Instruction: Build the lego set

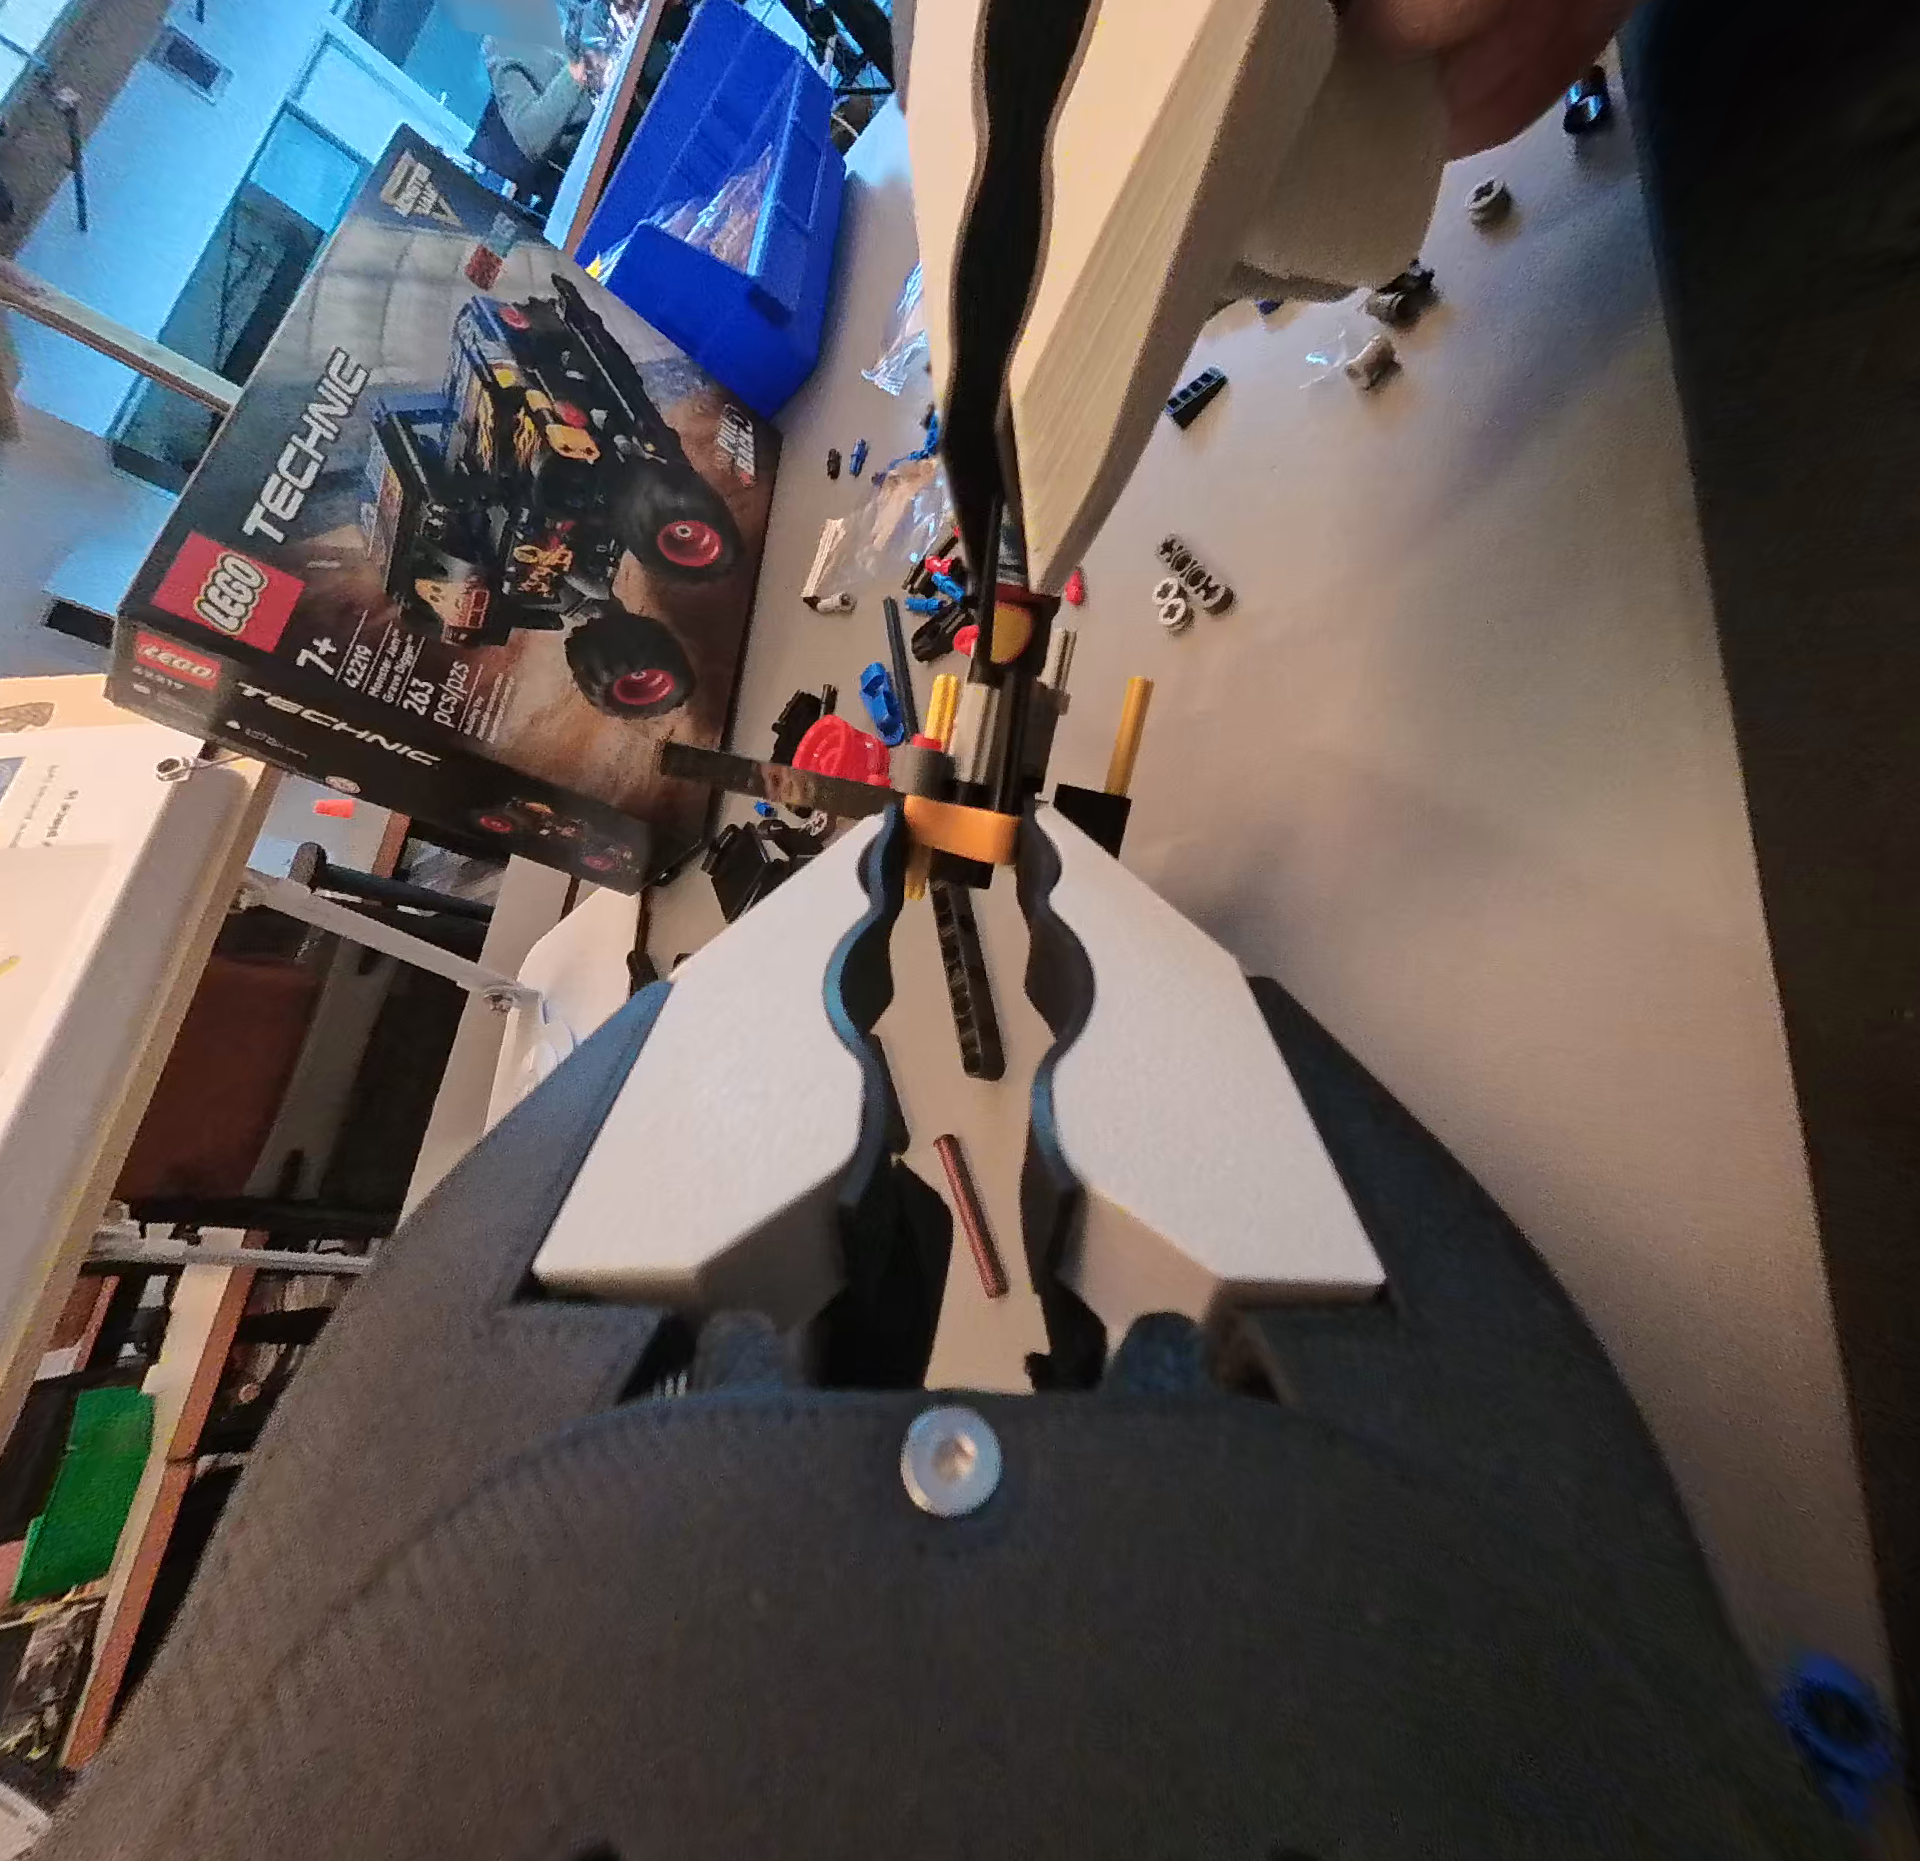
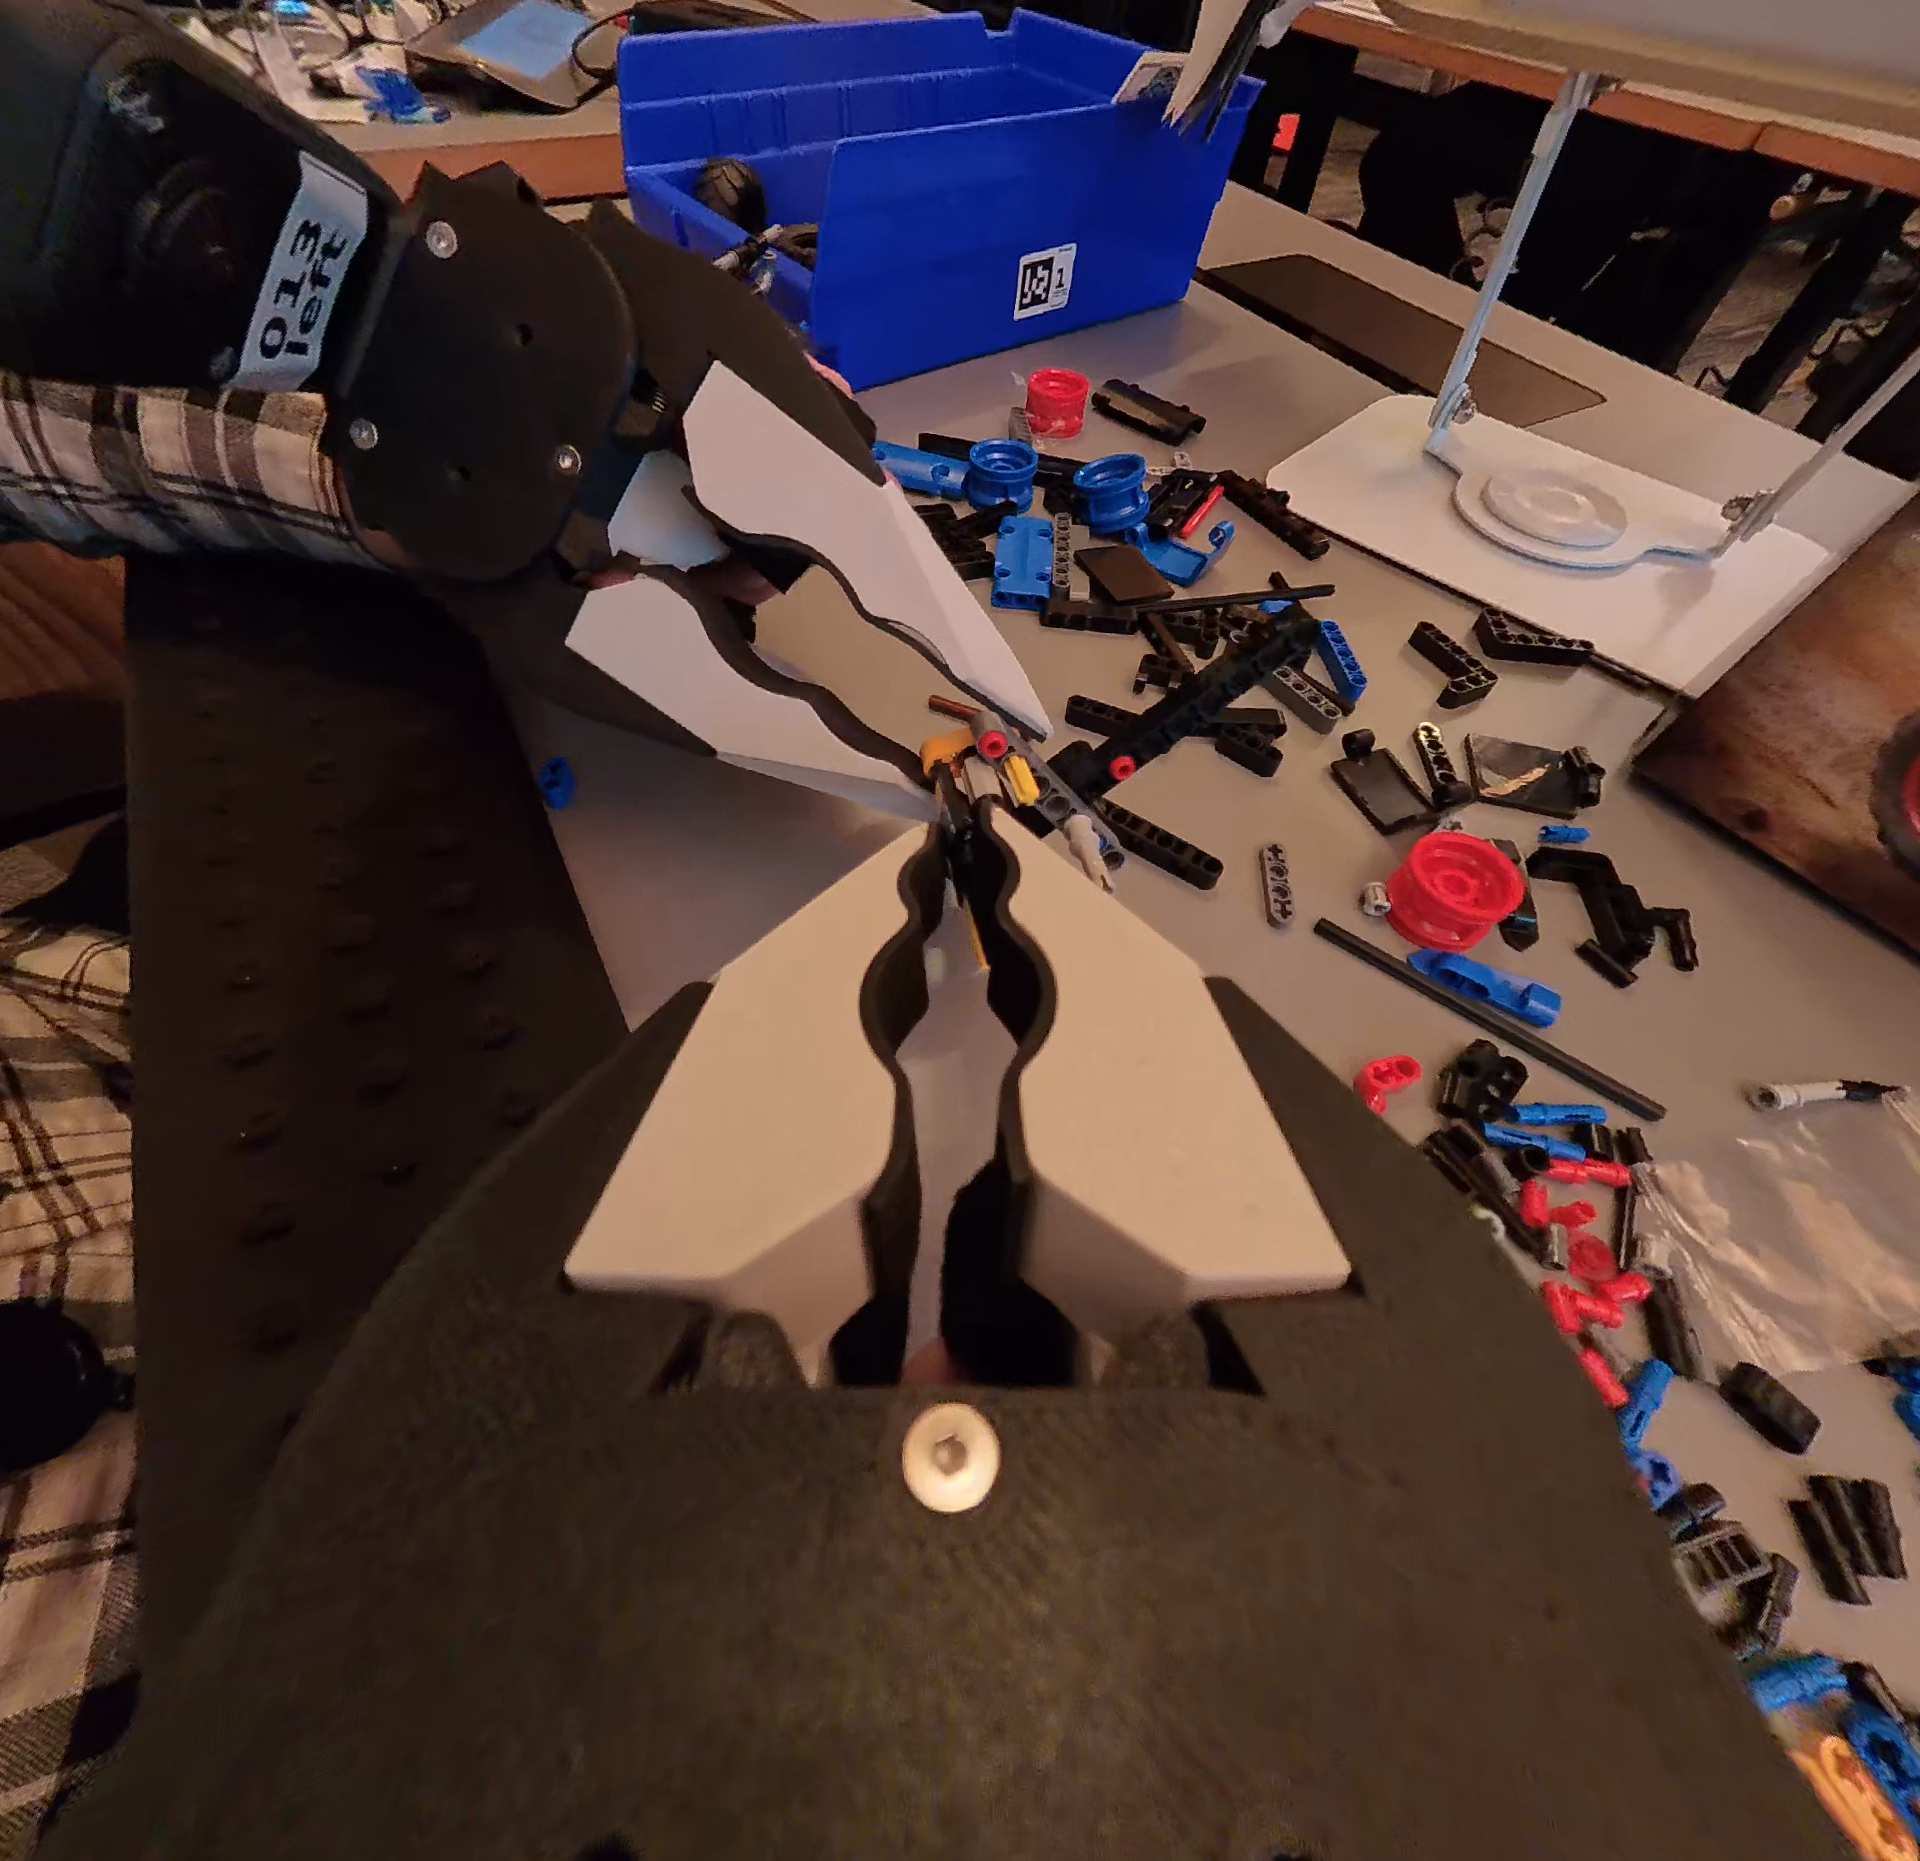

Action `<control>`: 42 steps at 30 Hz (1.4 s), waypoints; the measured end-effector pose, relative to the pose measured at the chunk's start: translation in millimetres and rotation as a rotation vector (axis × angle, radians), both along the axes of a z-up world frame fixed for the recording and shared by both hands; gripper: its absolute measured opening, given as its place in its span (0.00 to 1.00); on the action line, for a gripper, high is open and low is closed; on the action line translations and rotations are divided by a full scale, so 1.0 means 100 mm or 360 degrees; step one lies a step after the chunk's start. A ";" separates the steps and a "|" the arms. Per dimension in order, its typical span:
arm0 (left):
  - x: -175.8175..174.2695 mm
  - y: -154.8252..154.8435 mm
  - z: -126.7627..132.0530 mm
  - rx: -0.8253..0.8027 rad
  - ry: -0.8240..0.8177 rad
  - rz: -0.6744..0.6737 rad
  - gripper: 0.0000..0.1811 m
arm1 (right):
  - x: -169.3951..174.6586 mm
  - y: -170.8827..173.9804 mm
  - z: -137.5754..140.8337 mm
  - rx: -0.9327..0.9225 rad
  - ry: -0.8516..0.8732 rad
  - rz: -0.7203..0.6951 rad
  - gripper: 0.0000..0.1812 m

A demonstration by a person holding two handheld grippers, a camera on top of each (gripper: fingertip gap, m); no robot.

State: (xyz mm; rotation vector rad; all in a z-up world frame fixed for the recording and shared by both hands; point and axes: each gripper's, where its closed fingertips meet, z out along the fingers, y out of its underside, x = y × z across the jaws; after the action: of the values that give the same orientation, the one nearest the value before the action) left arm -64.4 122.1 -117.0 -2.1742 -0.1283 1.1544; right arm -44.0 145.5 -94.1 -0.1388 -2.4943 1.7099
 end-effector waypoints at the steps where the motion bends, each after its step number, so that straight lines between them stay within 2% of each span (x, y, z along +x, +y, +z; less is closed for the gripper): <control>1: 0.00 0.00 0.01 0.0005 0.0004 0.0003 0.11 | 0.00 0.00 0.00 -0.0006 -0.0012 -0.0009 0.01; 19: -0.04 0.03 -0.05 -0.0054 -0.0025 0.0073 0.11 | -0.02 -0.01 -0.05 0.0043 0.0018 -0.0056 0.01; 23: -0.06 0.02 -0.07 -0.0105 -0.0007 0.0084 0.11 | 0.05 -0.06 -0.04 0.0030 0.0024 -0.0005 0.00; 36: 0.00 0.04 -0.07 -0.0099 0.0000 0.0062 0.11 | -0.02 -0.03 -0.01 -0.0021 0.0080 -0.0059 0.02; 42: -0.02 0.01 -0.05 -0.0074 0.0009 0.0072 0.11 | 0.00 -0.02 -0.03 -0.0013 0.0075 -0.0037 0.00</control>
State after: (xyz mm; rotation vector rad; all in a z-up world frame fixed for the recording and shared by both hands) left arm -66.9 123.0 -121.5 -2.2186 -0.1504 1.1997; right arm -43.9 143.2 -96.9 -0.1264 -2.4427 1.6949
